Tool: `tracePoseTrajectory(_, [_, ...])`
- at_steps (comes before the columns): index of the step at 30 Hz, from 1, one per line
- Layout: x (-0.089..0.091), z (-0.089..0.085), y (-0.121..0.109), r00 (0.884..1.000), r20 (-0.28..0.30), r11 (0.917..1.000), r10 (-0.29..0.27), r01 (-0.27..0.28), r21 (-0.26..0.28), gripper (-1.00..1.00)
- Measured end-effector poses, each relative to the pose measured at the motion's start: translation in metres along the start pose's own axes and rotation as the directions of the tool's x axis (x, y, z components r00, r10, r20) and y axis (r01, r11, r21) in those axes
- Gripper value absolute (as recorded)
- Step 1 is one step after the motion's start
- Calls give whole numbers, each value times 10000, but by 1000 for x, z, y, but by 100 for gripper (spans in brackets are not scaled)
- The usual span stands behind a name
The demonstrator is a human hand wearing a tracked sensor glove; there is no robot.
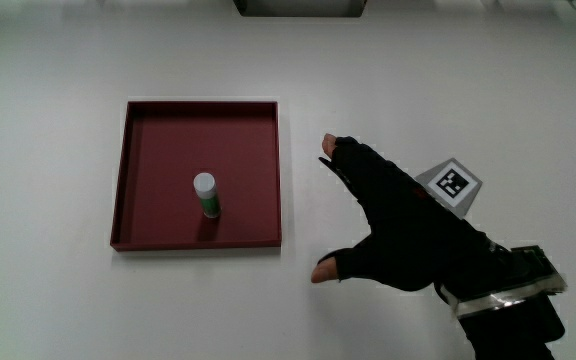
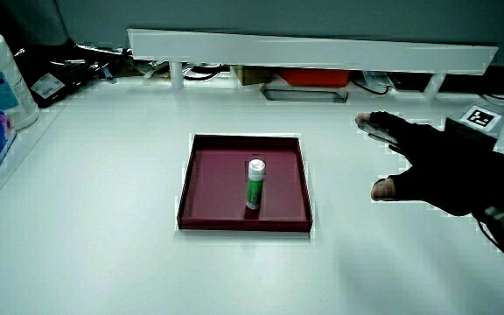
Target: Pick glue stick
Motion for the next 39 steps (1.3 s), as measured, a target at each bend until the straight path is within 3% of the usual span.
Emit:
tracePoseTrajectory(6, [7, -9, 21, 9963, -580, 9978, -635, 625, -201, 0])
tracePoseTrajectory(9, [11, -17, 35, 9951, -911, 9990, -374, 348, -295, 0])
tracePoseTrajectory(12, [17, -24, 48, 9965, -722, 9987, -413, 389, -336, 0])
tracePoseTrajectory(20, [28, -44, 82, 9923, -1235, 9988, 45, -104, -472, 0])
tracePoseTrajectory(27, [42, -63, 109, 9881, -1527, 9980, -177, 84, -619, 0])
tracePoseTrajectory(31, [47, -74, 121, 9797, -1991, 9974, -232, 92, -710, 0])
tracePoseTrajectory(34, [51, -81, 130, 9819, -1875, 9973, -280, 148, -714, 0])
tracePoseTrajectory(39, [57, -89, 141, 9751, -2187, 9971, -373, 219, -723, 0])
